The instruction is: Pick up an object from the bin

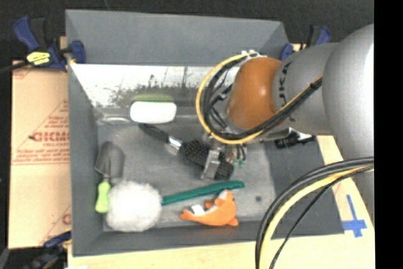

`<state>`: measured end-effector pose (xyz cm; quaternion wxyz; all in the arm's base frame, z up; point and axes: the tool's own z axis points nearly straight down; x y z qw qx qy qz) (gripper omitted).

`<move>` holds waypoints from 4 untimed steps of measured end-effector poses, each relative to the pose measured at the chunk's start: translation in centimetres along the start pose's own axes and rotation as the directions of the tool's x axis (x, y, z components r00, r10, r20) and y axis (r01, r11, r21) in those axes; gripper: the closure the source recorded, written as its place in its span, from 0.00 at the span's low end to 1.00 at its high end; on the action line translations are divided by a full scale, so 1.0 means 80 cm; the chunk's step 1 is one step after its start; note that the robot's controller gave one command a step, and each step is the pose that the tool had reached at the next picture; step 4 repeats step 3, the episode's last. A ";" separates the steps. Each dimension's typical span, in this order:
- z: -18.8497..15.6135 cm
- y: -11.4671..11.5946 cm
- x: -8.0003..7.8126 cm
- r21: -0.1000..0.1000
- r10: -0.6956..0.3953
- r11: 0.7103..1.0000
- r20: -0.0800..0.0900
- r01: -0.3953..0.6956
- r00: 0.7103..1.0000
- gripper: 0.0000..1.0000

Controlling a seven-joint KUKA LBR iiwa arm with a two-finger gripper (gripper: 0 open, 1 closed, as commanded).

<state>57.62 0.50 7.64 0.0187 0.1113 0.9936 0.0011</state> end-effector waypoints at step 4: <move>-0.055 -0.002 0.001 0.002 -0.002 1.000 -0.009 0.002 1.000 1.00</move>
Offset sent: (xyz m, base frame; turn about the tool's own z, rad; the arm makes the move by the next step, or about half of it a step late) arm -0.0001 -0.0001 0.0142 -0.0002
